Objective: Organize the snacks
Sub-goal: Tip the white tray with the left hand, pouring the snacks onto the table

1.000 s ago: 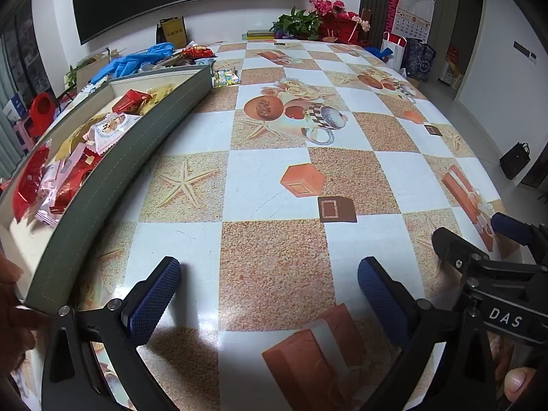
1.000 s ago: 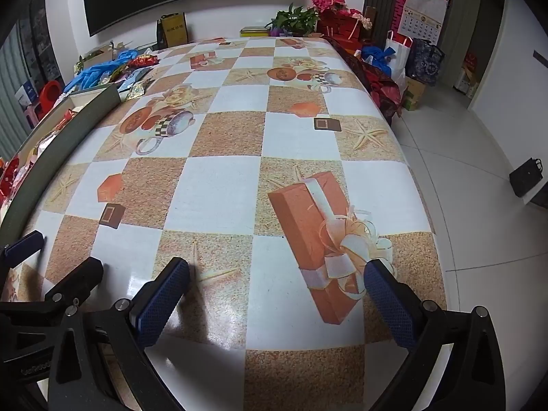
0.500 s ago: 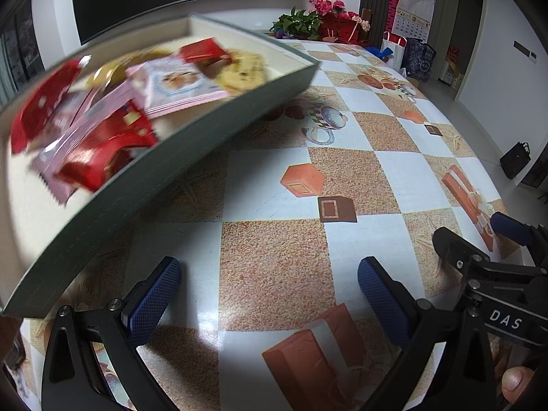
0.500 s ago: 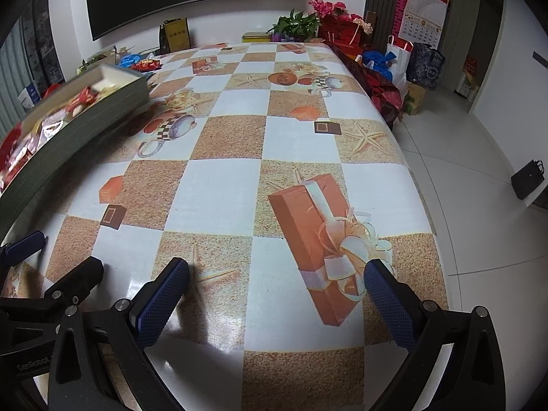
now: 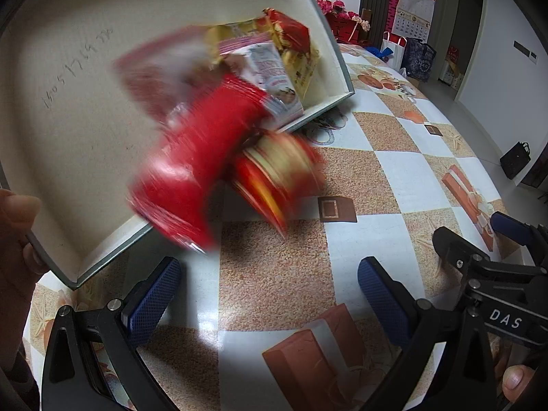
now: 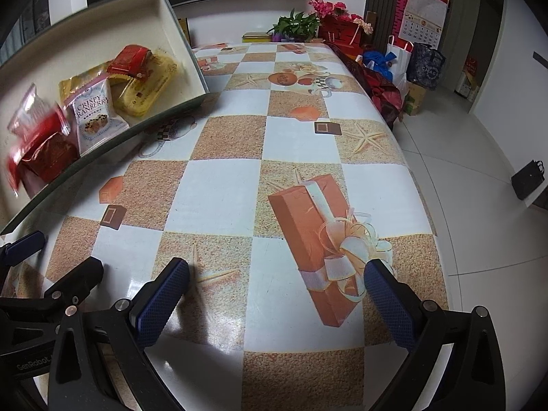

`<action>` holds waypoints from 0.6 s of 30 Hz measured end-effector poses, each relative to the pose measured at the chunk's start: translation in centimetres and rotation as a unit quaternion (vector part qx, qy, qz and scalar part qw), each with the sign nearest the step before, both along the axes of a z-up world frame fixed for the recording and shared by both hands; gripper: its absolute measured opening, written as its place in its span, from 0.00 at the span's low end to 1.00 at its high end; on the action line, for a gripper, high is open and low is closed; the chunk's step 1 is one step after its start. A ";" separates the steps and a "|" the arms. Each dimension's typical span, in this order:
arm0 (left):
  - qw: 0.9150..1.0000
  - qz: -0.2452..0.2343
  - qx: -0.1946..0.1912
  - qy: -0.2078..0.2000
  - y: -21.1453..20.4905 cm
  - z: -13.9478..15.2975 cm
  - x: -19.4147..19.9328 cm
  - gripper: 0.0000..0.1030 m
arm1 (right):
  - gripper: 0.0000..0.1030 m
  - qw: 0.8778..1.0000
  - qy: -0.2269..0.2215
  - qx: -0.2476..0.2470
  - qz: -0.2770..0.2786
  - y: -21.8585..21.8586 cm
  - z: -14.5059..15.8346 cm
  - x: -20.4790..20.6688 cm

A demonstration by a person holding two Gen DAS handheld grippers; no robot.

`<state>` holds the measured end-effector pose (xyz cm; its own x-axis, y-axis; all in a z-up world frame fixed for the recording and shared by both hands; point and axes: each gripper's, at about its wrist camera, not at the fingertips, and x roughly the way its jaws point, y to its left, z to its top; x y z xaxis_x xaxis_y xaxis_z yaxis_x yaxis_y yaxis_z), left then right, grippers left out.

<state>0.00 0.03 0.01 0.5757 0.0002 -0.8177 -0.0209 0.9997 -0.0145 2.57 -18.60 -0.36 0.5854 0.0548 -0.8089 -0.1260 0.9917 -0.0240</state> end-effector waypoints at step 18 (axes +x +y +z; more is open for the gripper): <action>1.000 0.000 0.000 0.000 0.0 0.0 0.0 1.00 | 0.99 1.000 0.000 0.000 0.000 0.0 0.0 0.0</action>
<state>-0.01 0.07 0.02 0.5756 0.0004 -0.8177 -0.0209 0.9997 -0.0142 2.57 -18.63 -0.36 0.5858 0.0546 -0.8086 -0.1261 0.9917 -0.0244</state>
